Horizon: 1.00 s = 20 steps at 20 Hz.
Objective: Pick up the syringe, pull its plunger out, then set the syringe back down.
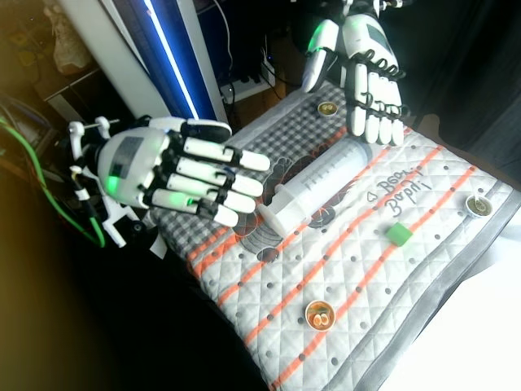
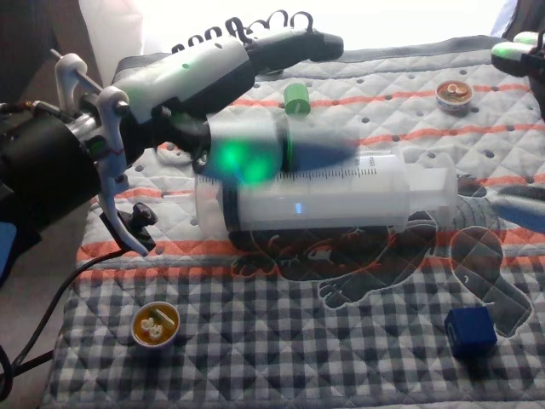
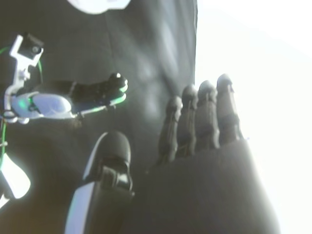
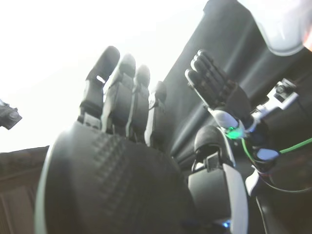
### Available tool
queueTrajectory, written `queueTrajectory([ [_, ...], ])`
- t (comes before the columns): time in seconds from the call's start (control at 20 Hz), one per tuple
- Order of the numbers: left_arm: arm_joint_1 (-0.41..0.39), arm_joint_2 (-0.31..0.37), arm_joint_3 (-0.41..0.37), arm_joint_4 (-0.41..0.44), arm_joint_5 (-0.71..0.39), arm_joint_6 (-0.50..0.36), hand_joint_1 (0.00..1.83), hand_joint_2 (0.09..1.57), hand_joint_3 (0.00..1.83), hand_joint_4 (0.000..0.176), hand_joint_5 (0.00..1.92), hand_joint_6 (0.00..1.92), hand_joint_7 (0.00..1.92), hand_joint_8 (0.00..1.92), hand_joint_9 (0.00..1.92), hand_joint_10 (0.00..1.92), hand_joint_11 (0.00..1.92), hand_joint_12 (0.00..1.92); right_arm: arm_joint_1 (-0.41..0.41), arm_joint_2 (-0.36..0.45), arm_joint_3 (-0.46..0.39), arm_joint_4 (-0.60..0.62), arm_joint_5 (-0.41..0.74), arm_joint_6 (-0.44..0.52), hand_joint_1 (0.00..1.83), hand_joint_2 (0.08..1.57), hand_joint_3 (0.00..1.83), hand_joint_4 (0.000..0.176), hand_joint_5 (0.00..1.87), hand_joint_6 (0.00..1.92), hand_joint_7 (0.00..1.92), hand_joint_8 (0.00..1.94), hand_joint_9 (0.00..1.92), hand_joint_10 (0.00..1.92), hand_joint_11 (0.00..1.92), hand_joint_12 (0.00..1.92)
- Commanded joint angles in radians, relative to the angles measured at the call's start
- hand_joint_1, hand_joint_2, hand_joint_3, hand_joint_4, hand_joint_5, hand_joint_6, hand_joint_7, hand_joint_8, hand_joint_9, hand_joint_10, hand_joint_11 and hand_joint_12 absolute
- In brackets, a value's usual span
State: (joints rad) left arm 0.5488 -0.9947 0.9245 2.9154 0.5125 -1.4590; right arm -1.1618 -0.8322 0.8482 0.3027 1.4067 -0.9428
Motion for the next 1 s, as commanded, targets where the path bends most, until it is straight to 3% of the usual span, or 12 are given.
queueTrajectory([
  [0.0, -0.003, -0.003, 0.002, 0.01, 0.114, -0.006, 0.96, 0.75, 0.03, 0.01, 0.23, 0.03, 0.14, 0.02, 0.09, 0.19, 0.0, 1.21, 0.015, 0.0, 0.004, -0.008, 0.123, 0.004, 0.87, 0.89, 0.0, 0.053, 0.42, 0.01, 0.35, 0.0, 0.3, 0.04, 0.0, 0.88],
  [0.05, -0.001, -0.003, 0.002, 0.007, 0.111, -0.006, 0.96, 0.75, 0.02, 0.0, 0.23, 0.03, 0.16, 0.02, 0.1, 0.19, 0.0, 1.2, 0.016, -0.001, 0.004, -0.009, 0.123, 0.004, 0.9, 0.88, 0.0, 0.045, 0.43, 0.01, 0.36, 0.01, 0.32, 0.04, 0.0, 0.87],
  [0.15, -0.003, -0.02, 0.021, -0.007, 0.085, -0.006, 0.91, 0.76, 0.02, 0.016, 0.23, 0.01, 0.08, 0.0, 0.03, 0.13, 0.0, 1.05, 0.018, -0.003, 0.004, -0.01, 0.123, 0.004, 0.91, 0.9, 0.01, 0.034, 0.43, 0.0, 0.36, 0.0, 0.32, 0.03, 0.0, 0.94],
  [0.2, -0.009, -0.039, 0.043, -0.015, 0.06, -0.006, 0.9, 0.75, 0.01, 0.013, 0.23, 0.01, 0.06, 0.0, 0.03, 0.11, 0.0, 1.09, 0.018, -0.005, 0.004, -0.01, 0.123, 0.004, 0.93, 0.9, 0.01, 0.041, 0.44, 0.01, 0.37, 0.01, 0.33, 0.03, 0.0, 0.94],
  [0.25, -0.023, -0.074, 0.081, -0.021, 0.01, -0.006, 0.93, 0.75, 0.0, 0.0, 0.24, 0.01, 0.08, 0.01, 0.05, 0.11, 0.0, 1.09, 0.018, -0.007, 0.005, -0.011, 0.123, 0.004, 0.95, 0.91, 0.01, 0.034, 0.44, 0.01, 0.37, 0.01, 0.33, 0.03, 0.0, 0.91],
  [0.3, -0.037, -0.102, 0.109, -0.016, -0.035, -0.006, 0.94, 0.73, 0.0, 0.0, 0.22, 0.0, 0.15, 0.02, 0.11, 0.12, 0.0, 1.11, 0.017, -0.008, 0.005, -0.011, 0.123, 0.004, 0.95, 0.91, 0.01, 0.045, 0.42, 0.0, 0.36, 0.0, 0.32, 0.02, 0.0, 0.89],
  [0.4, -0.058, -0.146, 0.154, -0.001, -0.108, -0.006, 0.99, 0.73, 0.0, 0.0, 0.25, 0.01, 0.2, 0.01, 0.15, 0.1, 0.0, 0.95, 0.017, -0.009, 0.006, -0.015, 0.123, 0.004, 0.98, 0.94, 0.02, 0.021, 0.42, 0.0, 0.36, 0.0, 0.33, 0.02, 0.0, 0.89],
  [0.5, -0.071, -0.191, 0.196, 0.024, -0.182, -0.006, 0.97, 0.75, 0.01, 0.0, 0.23, 0.0, 0.15, 0.0, 0.13, 0.08, 0.0, 0.92, 0.018, -0.009, 0.006, -0.022, 0.124, 0.004, 0.97, 0.98, 0.01, 0.024, 0.43, 0.0, 0.37, 0.0, 0.35, 0.02, 0.0, 0.93],
  [0.7, -0.098, -0.244, 0.252, 0.07, -0.282, -0.005, 0.91, 0.77, 0.0, 0.0, 0.21, 0.0, 0.17, 0.01, 0.14, 0.08, 0.0, 1.06, 0.023, -0.009, 0.005, -0.032, 0.124, 0.004, 1.01, 1.03, 0.01, 0.0, 0.44, 0.0, 0.4, 0.01, 0.38, 0.02, 0.0, 0.96],
  [0.95, -0.089, -0.34, 0.368, 0.034, -0.363, -0.005, 0.88, 0.75, 0.0, 0.0, 0.23, 0.01, 0.25, 0.01, 0.25, 0.09, 0.0, 1.2, 0.028, -0.01, 0.003, -0.04, 0.126, 0.004, 1.04, 1.05, 0.0, 0.0, 0.46, 0.01, 0.42, 0.0, 0.38, 0.01, 0.0, 0.96],
])
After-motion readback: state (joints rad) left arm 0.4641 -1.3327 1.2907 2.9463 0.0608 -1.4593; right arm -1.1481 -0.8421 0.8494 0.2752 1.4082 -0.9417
